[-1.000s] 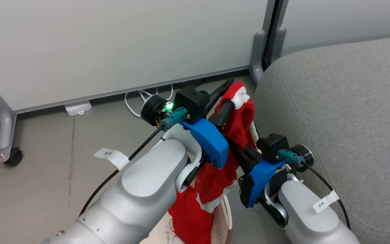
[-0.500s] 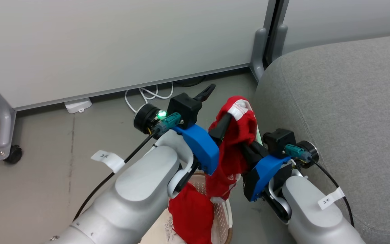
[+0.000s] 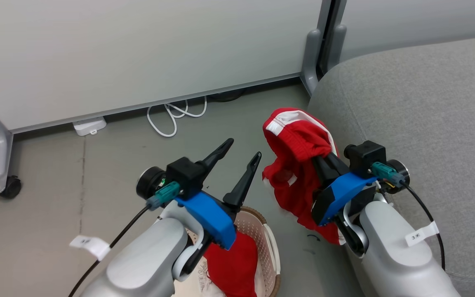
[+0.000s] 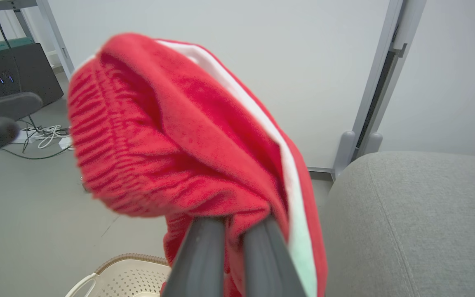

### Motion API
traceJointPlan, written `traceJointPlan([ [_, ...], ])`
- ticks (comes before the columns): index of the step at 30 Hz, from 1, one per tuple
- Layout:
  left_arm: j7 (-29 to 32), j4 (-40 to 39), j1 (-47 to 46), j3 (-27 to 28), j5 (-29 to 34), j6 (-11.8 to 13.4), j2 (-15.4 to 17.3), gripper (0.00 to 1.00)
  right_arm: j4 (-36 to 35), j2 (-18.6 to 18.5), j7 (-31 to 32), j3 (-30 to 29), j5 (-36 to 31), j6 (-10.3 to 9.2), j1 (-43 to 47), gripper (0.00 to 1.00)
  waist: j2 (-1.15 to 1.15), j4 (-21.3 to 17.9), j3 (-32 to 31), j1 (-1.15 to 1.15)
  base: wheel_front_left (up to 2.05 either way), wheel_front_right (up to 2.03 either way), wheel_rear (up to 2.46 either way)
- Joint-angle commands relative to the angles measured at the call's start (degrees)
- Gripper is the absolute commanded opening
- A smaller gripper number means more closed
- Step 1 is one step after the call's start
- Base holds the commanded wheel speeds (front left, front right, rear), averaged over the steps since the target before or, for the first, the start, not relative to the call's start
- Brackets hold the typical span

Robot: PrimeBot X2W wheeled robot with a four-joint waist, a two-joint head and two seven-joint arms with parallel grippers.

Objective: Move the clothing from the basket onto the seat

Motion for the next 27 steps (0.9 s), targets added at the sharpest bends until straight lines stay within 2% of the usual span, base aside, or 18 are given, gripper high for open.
traceJointPlan([
  [1,-0.33,-1.89,1.24,1.57,0.95,-0.23,0.75,1.0,-0.52,-0.07,-0.25,-0.39,-0.43,0.03,-0.33,0.0,0.0,-0.15,0.18,0.0,0.0,0.0,0.0],
  [5,-0.32,-8.01,7.2,6.73,4.2,-0.56,2.84,1.0,-1.35,-0.07,0.04,-1.42,-1.38,0.03,0.46,0.0,0.0,-0.58,0.56,0.0,0.0,0.0,0.0],
  [13,-0.35,-16.41,18.32,17.02,11.45,-2.15,4.49,1.0,-2.94,-0.08,0.96,-2.2,-2.52,0.02,2.16,0.0,0.0,-2.45,0.62,0.0,0.0,0.0,0.0],
  [19,-0.35,-19.87,25.67,24.52,17.32,-1.54,3.61,1.0,-4.48,-0.06,1.68,-2.73,-2.9,0.03,3.16,0.0,0.0,-5.46,0.54,0.0,0.0,0.0,0.0],
  [27,-0.36,-21.06,31.0,30.95,21.18,-2.93,1.61,1.0,-6.63,-0.07,2.71,-2.8,-3.56,0.03,4.42,0.0,0.0,-10.8,1.25,0.0,0.0,0.0,0.0],
])
